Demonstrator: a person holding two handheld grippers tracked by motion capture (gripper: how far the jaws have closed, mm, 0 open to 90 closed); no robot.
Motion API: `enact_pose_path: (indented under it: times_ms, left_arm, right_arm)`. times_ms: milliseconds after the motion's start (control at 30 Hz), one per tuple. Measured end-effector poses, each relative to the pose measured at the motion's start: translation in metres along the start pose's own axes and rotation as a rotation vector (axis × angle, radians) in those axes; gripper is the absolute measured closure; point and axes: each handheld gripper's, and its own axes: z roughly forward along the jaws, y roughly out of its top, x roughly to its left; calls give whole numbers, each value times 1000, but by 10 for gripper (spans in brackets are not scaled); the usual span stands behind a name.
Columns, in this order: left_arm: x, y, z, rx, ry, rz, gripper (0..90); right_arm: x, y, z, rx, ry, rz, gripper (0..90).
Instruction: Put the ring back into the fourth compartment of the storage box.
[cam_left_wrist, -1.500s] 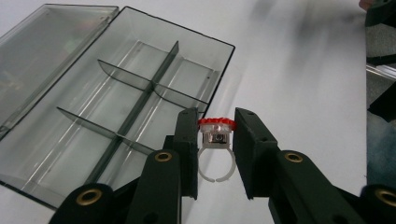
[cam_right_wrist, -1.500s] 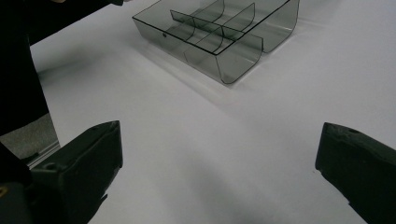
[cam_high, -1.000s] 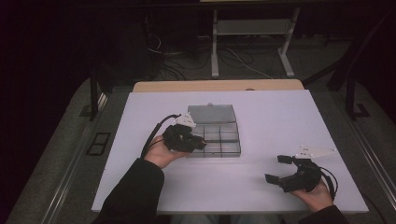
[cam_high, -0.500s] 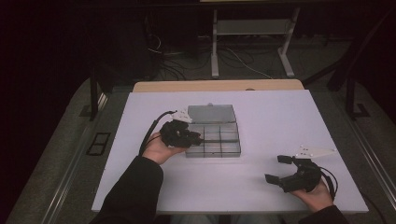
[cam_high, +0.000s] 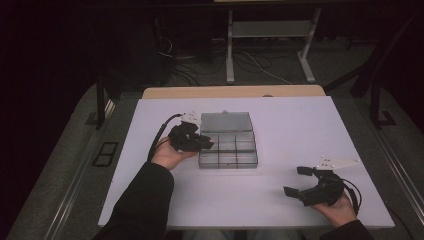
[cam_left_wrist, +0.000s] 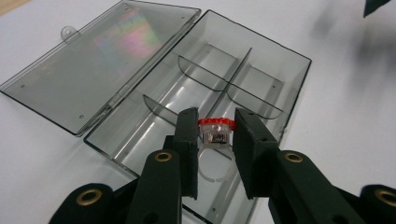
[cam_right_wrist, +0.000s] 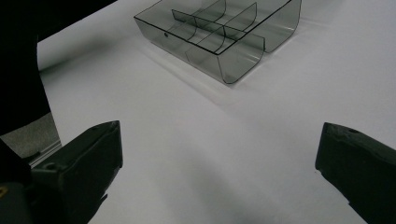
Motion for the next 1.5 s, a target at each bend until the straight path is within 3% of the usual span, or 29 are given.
enact_pose_path:
  times_ms: [700,1500]
  left_arm:
    - [23,-7,21,16,32,-75,701]
    - [36,-12,50,19,72,-108,687]
  right_arm:
    - [0,0,1,4,4,-8,1]
    - [1,0,1,10,9,-11,1]
